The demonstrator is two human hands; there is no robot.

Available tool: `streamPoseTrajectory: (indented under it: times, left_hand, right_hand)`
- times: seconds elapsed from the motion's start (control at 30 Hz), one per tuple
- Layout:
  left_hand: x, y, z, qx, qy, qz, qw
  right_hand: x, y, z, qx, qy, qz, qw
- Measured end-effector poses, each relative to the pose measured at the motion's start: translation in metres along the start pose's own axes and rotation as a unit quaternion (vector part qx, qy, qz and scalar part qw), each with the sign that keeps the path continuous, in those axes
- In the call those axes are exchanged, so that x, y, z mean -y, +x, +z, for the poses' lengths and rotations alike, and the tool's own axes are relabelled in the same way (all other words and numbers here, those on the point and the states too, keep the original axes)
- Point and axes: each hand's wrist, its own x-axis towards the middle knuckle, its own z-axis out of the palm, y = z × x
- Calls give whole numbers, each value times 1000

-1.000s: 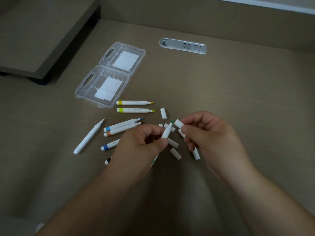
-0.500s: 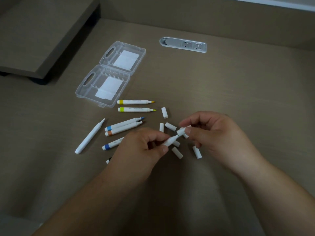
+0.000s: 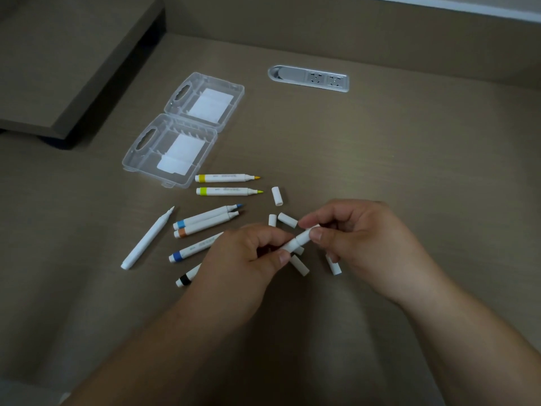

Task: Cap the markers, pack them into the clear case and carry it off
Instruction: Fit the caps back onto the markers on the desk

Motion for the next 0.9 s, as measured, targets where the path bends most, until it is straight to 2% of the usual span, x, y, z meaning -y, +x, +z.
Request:
streamPoseTrajectory:
  times: [0.33, 0.43, 0.53, 0.67, 0.8, 0.9]
  left_hand:
    - [7, -6, 8, -11, -44, -36, 998]
    - [4, -1, 10, -39, -63, -29, 997]
    - [0, 8, 12, -91, -155, -40, 983]
    - [-4, 13, 16, -126, -238, -60, 961]
    - [-7, 13, 19, -124, -210, -50, 968]
    - [2, 10, 6, -150, -172, -42, 973]
  right_hand:
    - [-5, -3, 4, 12, -23, 15, 1000]
    - [-8, -4, 5, -42, 26, 18, 999]
    - [-12, -12, 14, -77, 64, 43, 994]
    - [-13, -26, 32, -37, -19, 44, 998]
    - [-12, -22, 35, -63, -41, 36, 997]
    - [-17, -9, 19, -124, -90, 37, 988]
